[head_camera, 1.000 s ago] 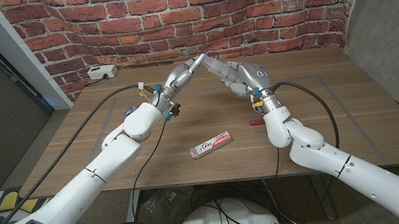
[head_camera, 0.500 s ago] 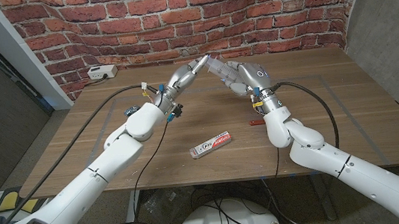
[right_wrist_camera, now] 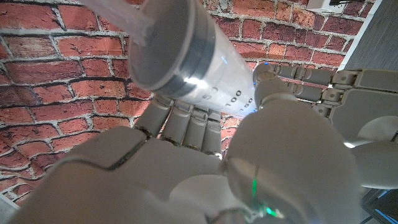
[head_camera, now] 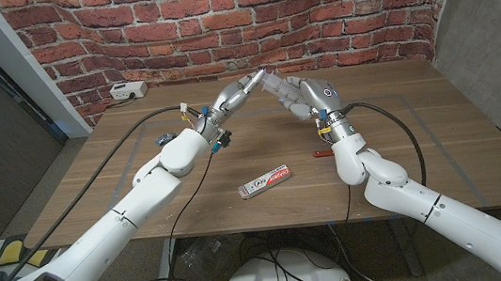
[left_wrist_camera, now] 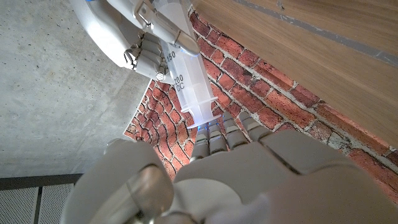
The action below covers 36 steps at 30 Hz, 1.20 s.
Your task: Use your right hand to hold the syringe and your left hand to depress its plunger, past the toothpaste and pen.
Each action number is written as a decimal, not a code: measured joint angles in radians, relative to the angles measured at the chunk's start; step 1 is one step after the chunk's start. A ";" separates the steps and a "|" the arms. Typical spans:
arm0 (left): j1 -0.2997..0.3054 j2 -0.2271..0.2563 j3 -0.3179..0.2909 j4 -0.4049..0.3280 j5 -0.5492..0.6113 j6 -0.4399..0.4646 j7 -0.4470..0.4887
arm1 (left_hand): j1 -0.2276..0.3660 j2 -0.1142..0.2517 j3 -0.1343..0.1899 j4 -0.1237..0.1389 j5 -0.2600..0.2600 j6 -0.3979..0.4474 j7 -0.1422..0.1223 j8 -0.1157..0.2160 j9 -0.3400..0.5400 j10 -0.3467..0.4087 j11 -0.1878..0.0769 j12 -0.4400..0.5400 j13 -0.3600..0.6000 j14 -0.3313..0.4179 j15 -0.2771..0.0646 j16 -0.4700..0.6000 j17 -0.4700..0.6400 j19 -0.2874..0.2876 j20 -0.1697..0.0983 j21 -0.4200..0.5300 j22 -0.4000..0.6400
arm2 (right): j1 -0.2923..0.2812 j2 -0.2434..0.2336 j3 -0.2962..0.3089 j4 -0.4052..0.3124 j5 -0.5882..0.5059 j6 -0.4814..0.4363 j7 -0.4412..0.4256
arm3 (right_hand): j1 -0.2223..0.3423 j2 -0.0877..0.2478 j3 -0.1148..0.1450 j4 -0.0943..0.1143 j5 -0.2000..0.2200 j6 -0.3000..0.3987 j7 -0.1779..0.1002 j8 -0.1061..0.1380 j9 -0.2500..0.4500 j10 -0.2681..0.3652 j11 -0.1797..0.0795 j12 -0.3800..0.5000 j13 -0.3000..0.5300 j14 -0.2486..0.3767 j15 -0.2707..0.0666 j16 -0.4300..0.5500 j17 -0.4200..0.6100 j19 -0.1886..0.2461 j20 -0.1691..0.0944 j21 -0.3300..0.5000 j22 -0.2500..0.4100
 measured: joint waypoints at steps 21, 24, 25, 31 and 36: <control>0.004 0.010 -0.007 -0.003 -0.003 -0.004 -0.005 | 0.000 0.000 -0.001 -0.001 0.000 0.000 0.000 0.000 0.001 -0.003 0.000 0.000 0.001 0.000 0.000 0.000 0.000 0.000 0.000 0.000 0.000 | -0.006 0.006 0.002 -0.004 0.003 -0.009 -0.007 | 0.000 0.000 0.000 0.000 -0.002 0.000 0.000 -0.001 -0.001 0.000 0.000 -0.004 0.000 0.001 0.002 0.000 0.005 0.000 0.000 0.006 0.000; 0.006 0.012 -0.012 -0.003 -0.006 -0.006 -0.005 | 0.000 0.000 -0.001 -0.001 0.000 0.000 0.000 0.000 0.002 -0.003 0.000 0.000 0.002 0.000 0.000 0.000 0.000 0.000 0.000 0.000 0.000 | -0.006 0.009 0.002 -0.003 0.007 -0.009 -0.010 | 0.000 0.000 0.000 0.000 -0.002 0.000 0.000 -0.001 -0.001 0.000 0.000 -0.004 0.000 0.001 0.002 0.000 0.005 0.000 0.000 0.006 -0.004; 0.008 0.012 -0.013 -0.004 -0.006 -0.008 -0.005 | 0.000 0.000 -0.001 -0.001 0.000 0.000 0.000 0.000 0.003 -0.003 0.000 0.000 0.002 0.000 0.000 0.000 0.000 0.000 0.000 0.000 0.000 | -0.006 0.011 0.002 -0.001 0.008 -0.009 -0.010 | 0.000 0.000 0.000 0.000 -0.002 0.000 0.000 -0.001 -0.001 0.000 0.000 -0.004 0.000 0.001 0.002 0.000 0.005 -0.001 0.001 0.006 -0.005; 0.012 0.015 -0.021 -0.004 -0.008 -0.011 -0.004 | 0.000 0.000 -0.001 -0.001 0.000 0.000 0.000 0.001 0.003 -0.003 0.000 0.000 0.003 0.000 0.000 0.000 0.000 -0.003 0.004 0.000 0.000 | -0.006 0.013 0.002 0.003 0.012 -0.013 -0.013 | 0.000 0.000 0.000 0.000 -0.002 0.001 -0.001 -0.001 0.000 0.000 0.000 -0.002 0.000 0.000 0.003 0.000 0.005 -0.003 0.004 0.011 -0.005; 0.016 0.017 -0.027 -0.003 -0.015 -0.019 0.004 | 0.000 0.000 -0.001 -0.001 0.000 0.000 0.000 0.003 0.002 -0.003 0.000 0.000 0.003 0.000 0.000 0.000 0.000 -0.003 0.004 0.000 0.000 | -0.002 0.019 0.000 0.011 0.015 -0.015 -0.014 | 0.000 0.000 0.000 0.000 -0.004 0.001 -0.001 -0.001 0.000 0.000 0.000 0.000 0.000 0.000 0.003 0.000 0.005 -0.003 0.004 0.011 -0.005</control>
